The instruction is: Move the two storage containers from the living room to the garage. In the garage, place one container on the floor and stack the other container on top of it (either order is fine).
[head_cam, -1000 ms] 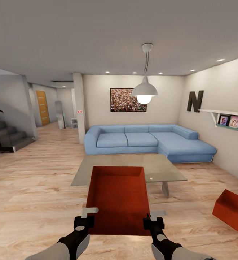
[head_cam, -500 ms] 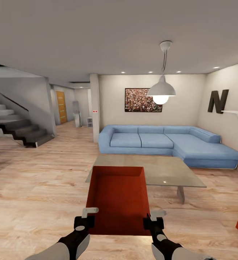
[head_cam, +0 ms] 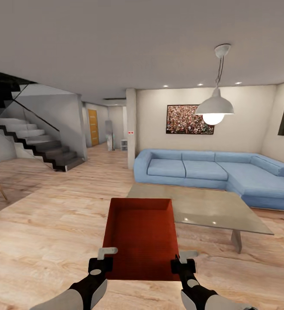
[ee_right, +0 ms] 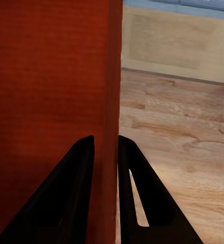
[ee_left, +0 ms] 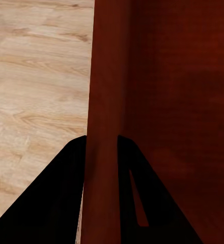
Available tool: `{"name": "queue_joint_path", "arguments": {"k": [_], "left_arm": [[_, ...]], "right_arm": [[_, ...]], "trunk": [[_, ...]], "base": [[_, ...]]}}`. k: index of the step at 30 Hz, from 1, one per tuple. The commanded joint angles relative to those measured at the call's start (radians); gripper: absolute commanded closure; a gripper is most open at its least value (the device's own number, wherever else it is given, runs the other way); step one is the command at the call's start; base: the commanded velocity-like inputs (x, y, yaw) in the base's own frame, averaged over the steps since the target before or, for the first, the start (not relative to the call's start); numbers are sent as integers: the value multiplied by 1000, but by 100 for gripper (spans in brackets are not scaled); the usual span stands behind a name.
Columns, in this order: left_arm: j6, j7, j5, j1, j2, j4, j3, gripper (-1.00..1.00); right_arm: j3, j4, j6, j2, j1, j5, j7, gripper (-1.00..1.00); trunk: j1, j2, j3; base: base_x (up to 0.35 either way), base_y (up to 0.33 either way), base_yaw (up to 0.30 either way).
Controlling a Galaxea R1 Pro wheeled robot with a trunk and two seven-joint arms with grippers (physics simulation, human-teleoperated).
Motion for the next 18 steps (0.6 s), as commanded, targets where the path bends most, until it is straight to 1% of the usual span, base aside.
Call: {"name": "queue_joint_path", "arguments": {"k": [1,18], "left_arm": [[-13,31,-12,-2,0,-2,28,100],[-13,31,-12,-2,0,-2,28,100]], "right_arm": [[-3,3,-2,0,0,-16,-1,100],[-3,3,-2,-1,0,-16,-1,100]], "trunk": [[0,-1,-2],[0,-1,-2]], "base": [[0,0,275],[0,0,275]]}}
